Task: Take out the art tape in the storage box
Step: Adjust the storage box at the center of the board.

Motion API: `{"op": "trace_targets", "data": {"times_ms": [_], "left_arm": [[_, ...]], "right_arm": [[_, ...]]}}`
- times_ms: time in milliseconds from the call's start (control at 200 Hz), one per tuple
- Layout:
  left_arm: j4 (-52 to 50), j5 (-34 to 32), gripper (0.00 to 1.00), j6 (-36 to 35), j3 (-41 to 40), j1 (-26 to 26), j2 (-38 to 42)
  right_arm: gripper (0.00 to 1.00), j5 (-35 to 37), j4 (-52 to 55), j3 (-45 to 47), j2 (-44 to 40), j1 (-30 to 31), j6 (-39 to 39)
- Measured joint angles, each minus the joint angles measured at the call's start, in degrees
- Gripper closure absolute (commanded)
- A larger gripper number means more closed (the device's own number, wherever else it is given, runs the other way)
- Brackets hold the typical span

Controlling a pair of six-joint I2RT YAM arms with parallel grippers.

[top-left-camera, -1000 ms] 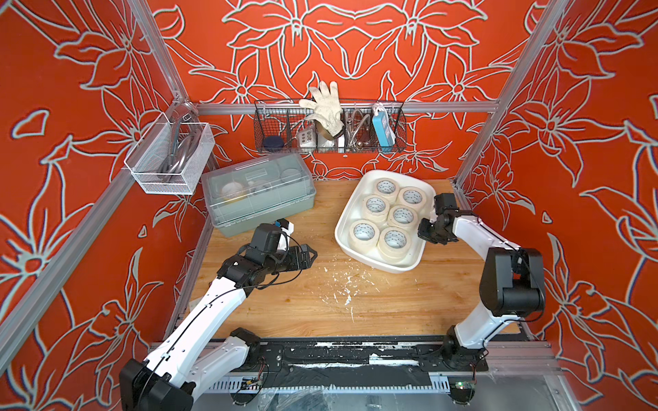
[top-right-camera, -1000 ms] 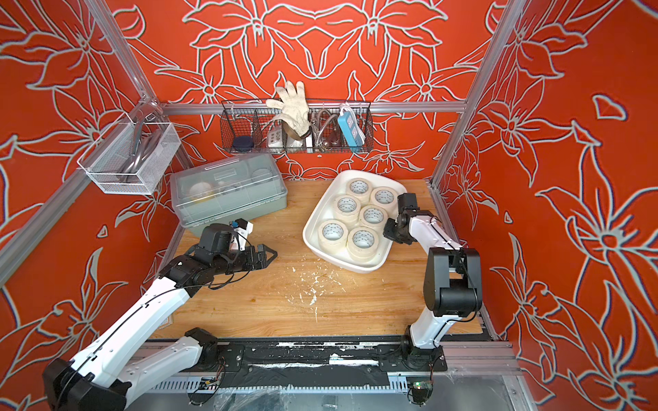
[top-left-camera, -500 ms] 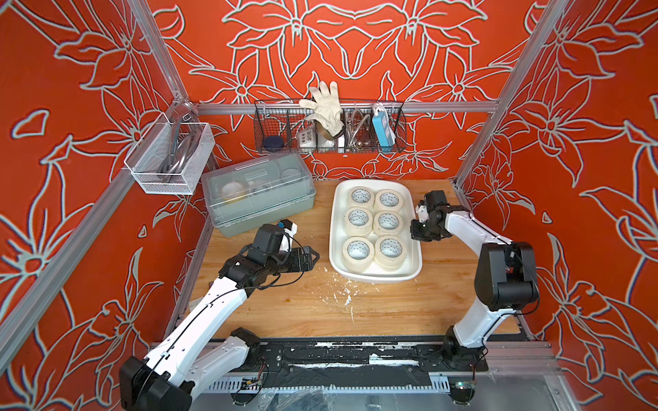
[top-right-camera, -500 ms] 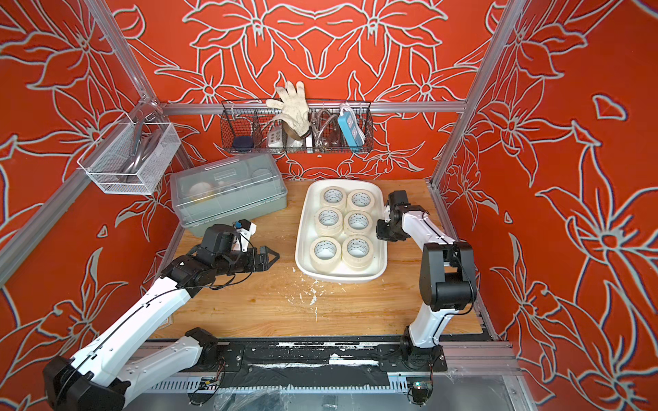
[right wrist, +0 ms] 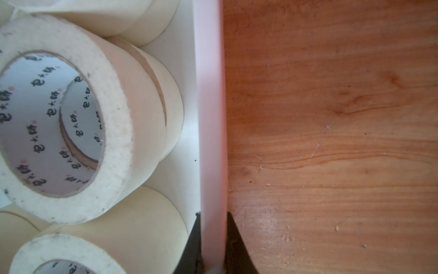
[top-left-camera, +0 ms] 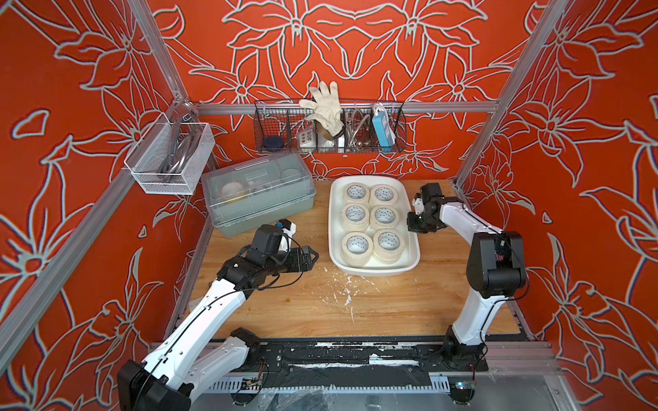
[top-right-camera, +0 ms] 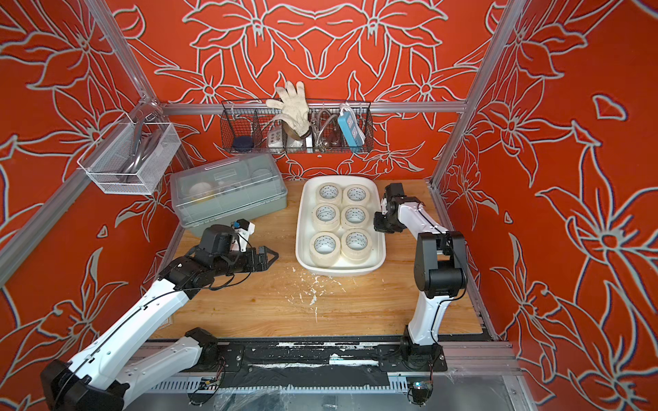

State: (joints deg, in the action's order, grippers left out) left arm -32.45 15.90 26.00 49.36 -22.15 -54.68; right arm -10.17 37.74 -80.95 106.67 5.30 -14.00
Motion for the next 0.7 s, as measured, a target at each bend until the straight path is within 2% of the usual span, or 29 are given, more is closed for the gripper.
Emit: {"op": "trace_targets", "data": {"times_ms": [45,190,365,450,701], "left_arm": [[0.1,-0.2,0.12,0.2,-0.1,0.0,0.0],[0.4,-0.4,0.12,0.5,-0.4,0.0,0.0],[0.4,-0.4,0.12,0.8,-0.4,0.0,0.0],[0.4,-0.4,0.12,0.9,-0.4,0.0,0.0],[0.4,-0.8,0.09,1.2,-0.3,0.0,0.0]], "right_arm": [[0.71,0.0,-0.1,0.0,0.0,0.0,-0.9],[0.53,0.4,-3.0,0.0,-1.4,0.0,-3.8],[0.47,1.0,-3.4,0.0,-6.3,0.0,-5.0],[0.46,0.9,-3.3,0.0,-9.0,0.0,-6.2],[0.44,-4.6,-3.6,-2.6,-12.9,0.6,-12.5]]}}
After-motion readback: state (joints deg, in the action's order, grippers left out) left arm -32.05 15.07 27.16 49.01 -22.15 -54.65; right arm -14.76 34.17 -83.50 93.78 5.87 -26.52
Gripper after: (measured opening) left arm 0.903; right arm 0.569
